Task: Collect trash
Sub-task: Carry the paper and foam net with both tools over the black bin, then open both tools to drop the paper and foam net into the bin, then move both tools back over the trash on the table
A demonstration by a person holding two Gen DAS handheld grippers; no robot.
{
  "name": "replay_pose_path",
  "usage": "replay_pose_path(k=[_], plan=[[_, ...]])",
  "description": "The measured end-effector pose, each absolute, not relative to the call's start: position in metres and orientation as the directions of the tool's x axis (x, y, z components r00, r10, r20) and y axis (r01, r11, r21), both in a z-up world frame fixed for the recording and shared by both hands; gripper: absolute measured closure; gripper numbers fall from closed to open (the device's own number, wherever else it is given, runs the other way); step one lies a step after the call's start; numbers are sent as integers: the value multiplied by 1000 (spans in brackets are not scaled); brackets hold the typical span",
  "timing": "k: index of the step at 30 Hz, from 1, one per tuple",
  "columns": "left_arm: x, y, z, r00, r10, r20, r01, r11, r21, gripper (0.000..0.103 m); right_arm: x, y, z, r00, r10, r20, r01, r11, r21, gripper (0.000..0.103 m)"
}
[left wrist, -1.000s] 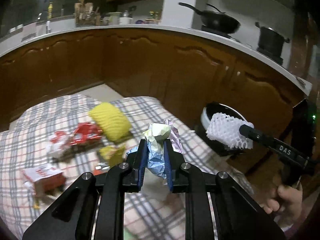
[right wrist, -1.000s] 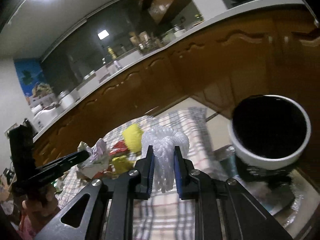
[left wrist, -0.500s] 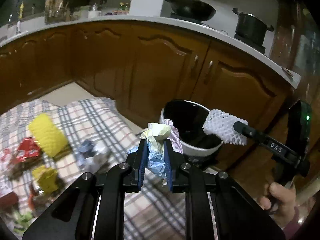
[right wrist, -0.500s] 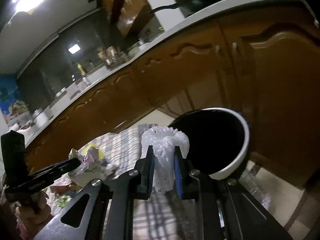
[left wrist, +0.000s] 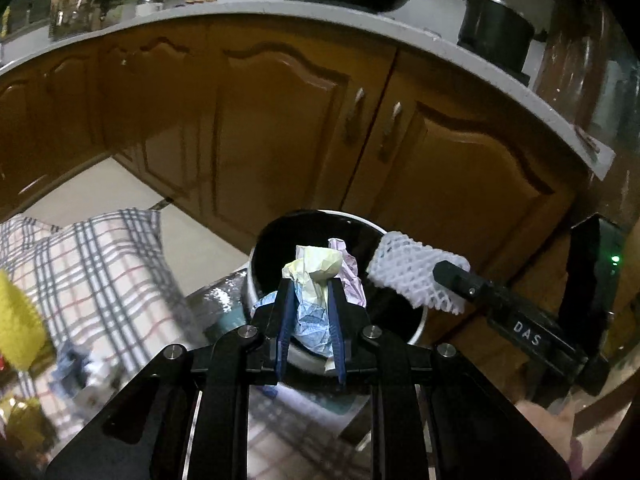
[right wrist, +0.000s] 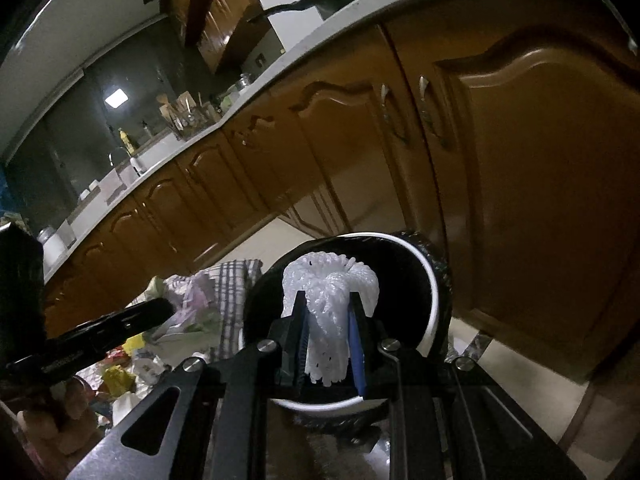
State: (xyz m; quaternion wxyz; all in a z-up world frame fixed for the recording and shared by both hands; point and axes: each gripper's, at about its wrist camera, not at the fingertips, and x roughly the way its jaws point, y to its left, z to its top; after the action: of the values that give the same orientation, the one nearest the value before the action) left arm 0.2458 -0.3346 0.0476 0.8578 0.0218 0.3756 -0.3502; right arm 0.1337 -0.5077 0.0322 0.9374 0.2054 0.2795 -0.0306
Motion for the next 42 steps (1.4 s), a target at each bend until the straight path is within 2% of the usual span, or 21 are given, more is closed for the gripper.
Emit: replay_pose_path(k=[6,8,9,11,12,13,20,23,25,28,34,42], plan=[[265,-360,28,438,-570,-696,616,754,-230,85,147,-518,26,827,58,-559,183,912,366,85],[269,-367,20,422,-557,-716,615,756,-226,78,152,-521,22,823,61,-565,186,911,369,80],[271,-369,16,414,-549,-726,611,759,-225,71,154,-523,19,820,68,-568,186,907,377,77],[272,-371,12,409,-543,-733,606,763,-227,58,156,-527,15,812,73,-579,198,899,391,65],[271,-370,11,412,-538,-735,601,767,-225,47,157,-529,13,812,75,-578,200,896,397,59],[271,-368,11,416,-537,-734,596,771,-226,42,157,-530,12,813,77,-578,201,893,403,53],[261,-347,16,430,-547,-718,585,774,-240,42,144,-532,11,827,93,-555,197,876,441,46],[252,-326,20,449,-553,-702,570,782,-251,42,136,-526,14,839,106,-533,181,870,459,35],[246,-311,21,467,-548,-694,557,792,-251,42,132,-520,14,847,119,-519,168,865,473,24],[235,-285,22,490,-542,-683,532,806,-259,42,124,-508,16,854,146,-499,142,857,495,14],[216,-232,19,550,-505,-665,466,846,-258,42,116,-473,17,856,181,-484,96,865,493,8],[196,-165,17,610,-456,-648,365,888,-282,39,115,-427,15,839,245,-487,27,873,487,7]])
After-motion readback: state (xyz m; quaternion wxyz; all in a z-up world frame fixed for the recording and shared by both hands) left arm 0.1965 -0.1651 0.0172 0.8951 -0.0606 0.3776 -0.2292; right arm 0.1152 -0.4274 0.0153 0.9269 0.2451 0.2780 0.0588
